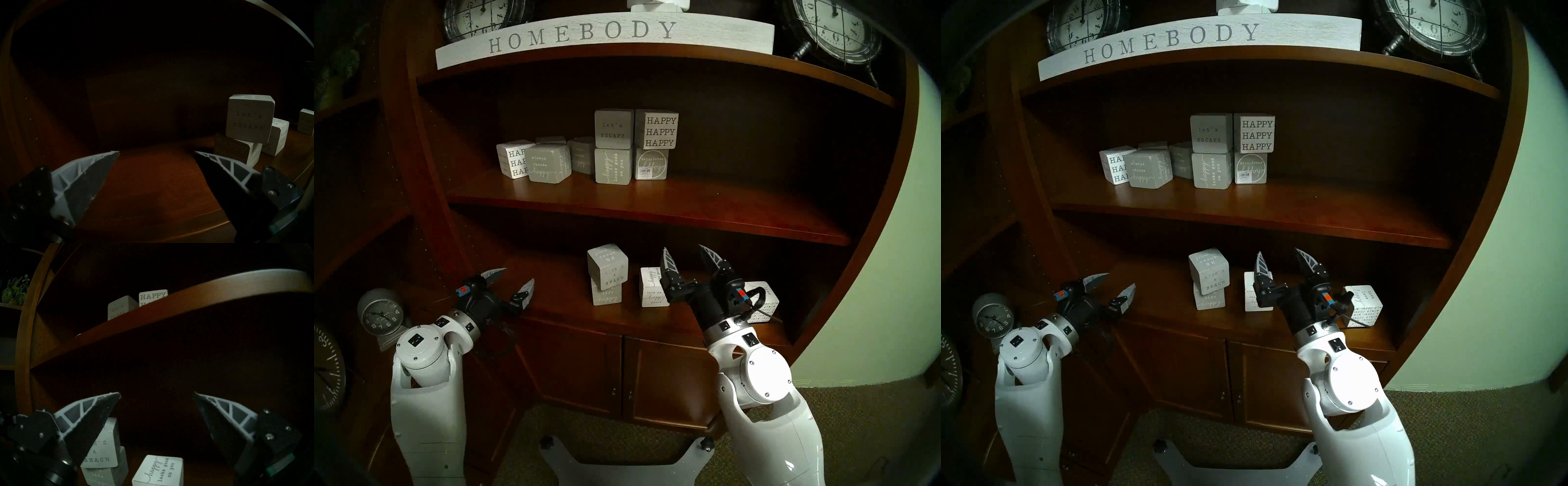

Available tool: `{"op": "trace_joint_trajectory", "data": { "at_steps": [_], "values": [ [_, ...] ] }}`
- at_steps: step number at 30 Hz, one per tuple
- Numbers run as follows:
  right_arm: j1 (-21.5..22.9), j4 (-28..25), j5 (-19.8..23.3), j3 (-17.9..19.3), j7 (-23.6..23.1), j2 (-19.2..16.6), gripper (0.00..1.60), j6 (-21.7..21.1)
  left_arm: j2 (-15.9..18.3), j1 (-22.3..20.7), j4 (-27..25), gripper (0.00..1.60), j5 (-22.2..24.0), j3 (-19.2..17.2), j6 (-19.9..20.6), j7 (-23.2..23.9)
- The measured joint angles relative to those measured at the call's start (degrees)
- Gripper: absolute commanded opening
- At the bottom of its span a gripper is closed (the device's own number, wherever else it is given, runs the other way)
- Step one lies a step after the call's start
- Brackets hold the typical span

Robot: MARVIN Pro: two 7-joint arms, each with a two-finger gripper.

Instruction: Stack four cubes vertically into two groups

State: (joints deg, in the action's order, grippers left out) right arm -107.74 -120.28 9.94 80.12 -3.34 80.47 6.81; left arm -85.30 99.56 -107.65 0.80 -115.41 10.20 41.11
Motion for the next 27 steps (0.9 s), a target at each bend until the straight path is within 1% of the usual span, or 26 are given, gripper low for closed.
{"op": "trace_joint_trajectory", "data": {
  "at_steps": [7,14,22,27],
  "values": [
    [-5.09,-4.8,0.14,1.23,3.87,-1.24,1.6,0.34,0.0,0.0,0.02,1.6,0.0,0.0,0.0,0.01],
    [-10.61,-8.92,0.0,2.2,9.5,-2.19,1.6,0.39,0.0,0.0,0.03,1.6,0.0,0.0,0.0,0.02],
    [-16.54,-10.2,-1.0,3.99,16.04,-2.62,1.6,0.92,0.0,0.0,0.03,1.6,0.0,0.0,0.0,0.03],
    [-19.97,-10.16,0.1,6.8,17.35,-2.9,1.6,1.71,0.0,0.0,0.02,1.6,0.0,0.0,0.0,0.03]
  ]
}}
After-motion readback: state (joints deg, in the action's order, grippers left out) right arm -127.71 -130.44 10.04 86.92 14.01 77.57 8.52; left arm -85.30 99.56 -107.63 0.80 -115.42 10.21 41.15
